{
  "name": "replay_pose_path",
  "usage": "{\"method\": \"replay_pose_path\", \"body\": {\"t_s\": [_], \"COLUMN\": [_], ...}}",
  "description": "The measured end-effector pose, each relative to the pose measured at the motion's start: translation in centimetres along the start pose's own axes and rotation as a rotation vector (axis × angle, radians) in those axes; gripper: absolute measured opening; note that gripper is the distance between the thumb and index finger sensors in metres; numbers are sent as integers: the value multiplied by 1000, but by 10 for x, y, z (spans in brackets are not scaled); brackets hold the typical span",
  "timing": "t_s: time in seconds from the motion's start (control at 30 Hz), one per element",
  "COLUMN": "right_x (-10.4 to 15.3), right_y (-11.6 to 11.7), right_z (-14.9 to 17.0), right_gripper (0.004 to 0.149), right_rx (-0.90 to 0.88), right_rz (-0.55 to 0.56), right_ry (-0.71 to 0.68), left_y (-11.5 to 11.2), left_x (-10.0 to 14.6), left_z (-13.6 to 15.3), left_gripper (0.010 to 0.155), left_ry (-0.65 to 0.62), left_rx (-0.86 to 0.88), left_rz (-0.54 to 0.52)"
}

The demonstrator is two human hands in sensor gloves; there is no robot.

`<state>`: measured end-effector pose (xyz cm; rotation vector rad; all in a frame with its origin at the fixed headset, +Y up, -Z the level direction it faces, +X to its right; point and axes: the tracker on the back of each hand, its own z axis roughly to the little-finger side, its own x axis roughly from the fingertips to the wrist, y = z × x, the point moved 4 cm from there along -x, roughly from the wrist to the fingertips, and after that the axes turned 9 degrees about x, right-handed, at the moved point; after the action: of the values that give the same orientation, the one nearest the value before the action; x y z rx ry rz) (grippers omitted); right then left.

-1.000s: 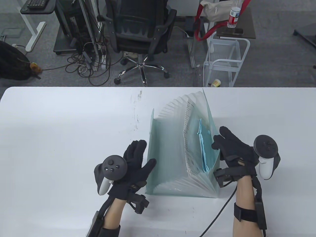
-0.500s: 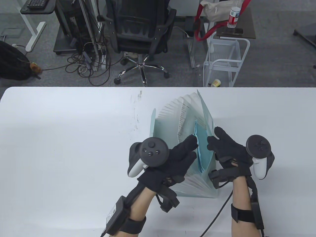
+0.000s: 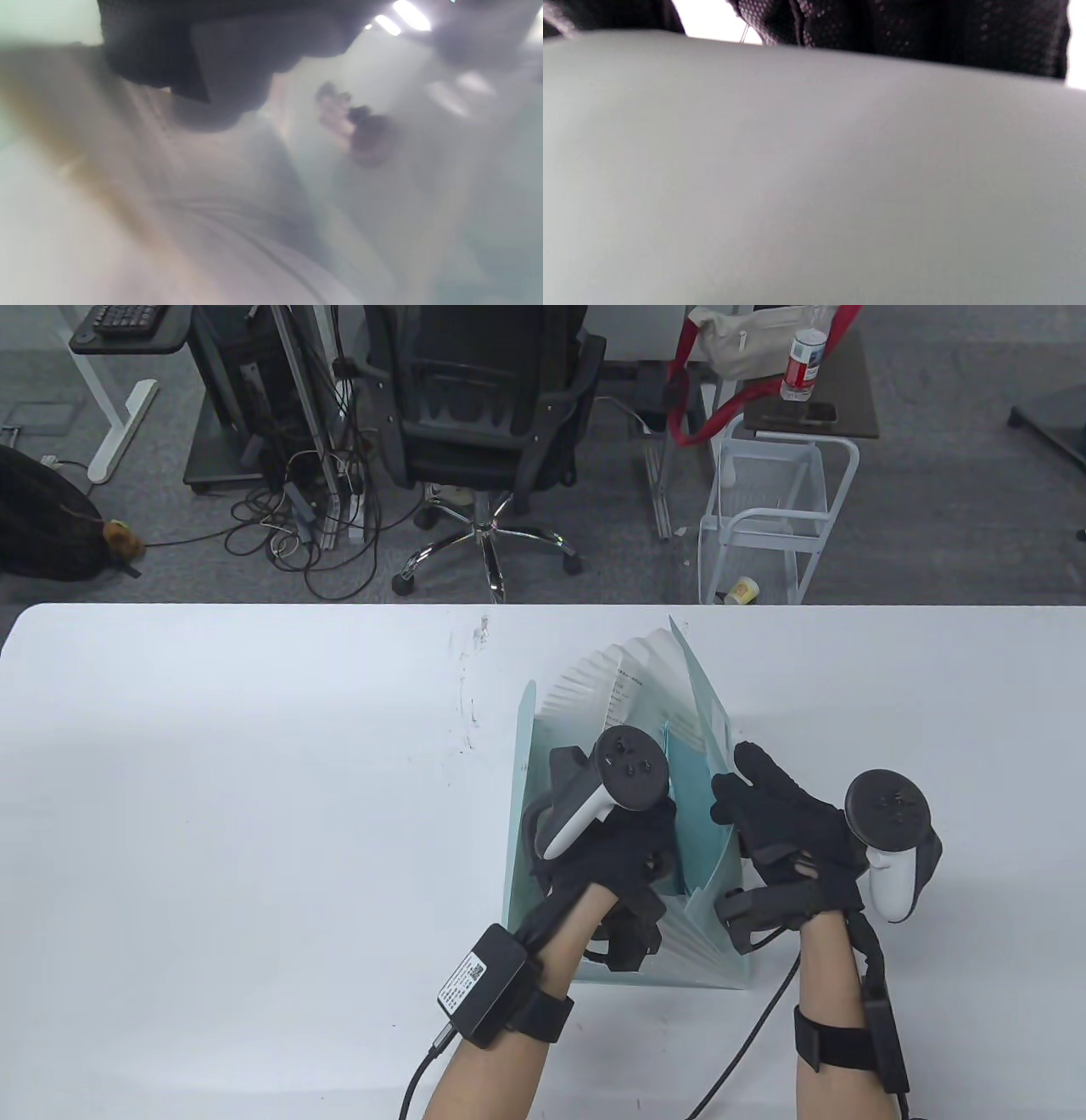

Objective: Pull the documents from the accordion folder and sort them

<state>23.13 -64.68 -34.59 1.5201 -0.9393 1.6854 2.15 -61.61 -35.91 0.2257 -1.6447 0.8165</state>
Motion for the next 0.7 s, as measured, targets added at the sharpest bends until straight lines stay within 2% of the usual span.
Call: {"method": "replay_pose_path", "body": {"t_s": [0.07,0.23,0.4,0.57,0.7], "right_x": [0,-1,-2,-3,-3], "right_y": [1,0,3,5,6], "right_z": [-1,0,-1,-2,-3], "right_gripper": [76,76,76,75,76], "right_rx": [-2,-19,-21,-15,-21], "right_rz": [-3,-3,-12,-12,-24], "right_ry": [-2,-2,-7,-13,-14], "left_y": [-3,-8,-20,-28,-31], "left_x": [-9,-23,-34,-42,-42], "left_z": [5,9,12,18,17], "left_gripper": [53,61,68,66,60], "left_ry": [72,149,194,206,194], "left_rx": [-18,-79,-130,-124,-127], "left_rz": [28,36,132,210,234]}}
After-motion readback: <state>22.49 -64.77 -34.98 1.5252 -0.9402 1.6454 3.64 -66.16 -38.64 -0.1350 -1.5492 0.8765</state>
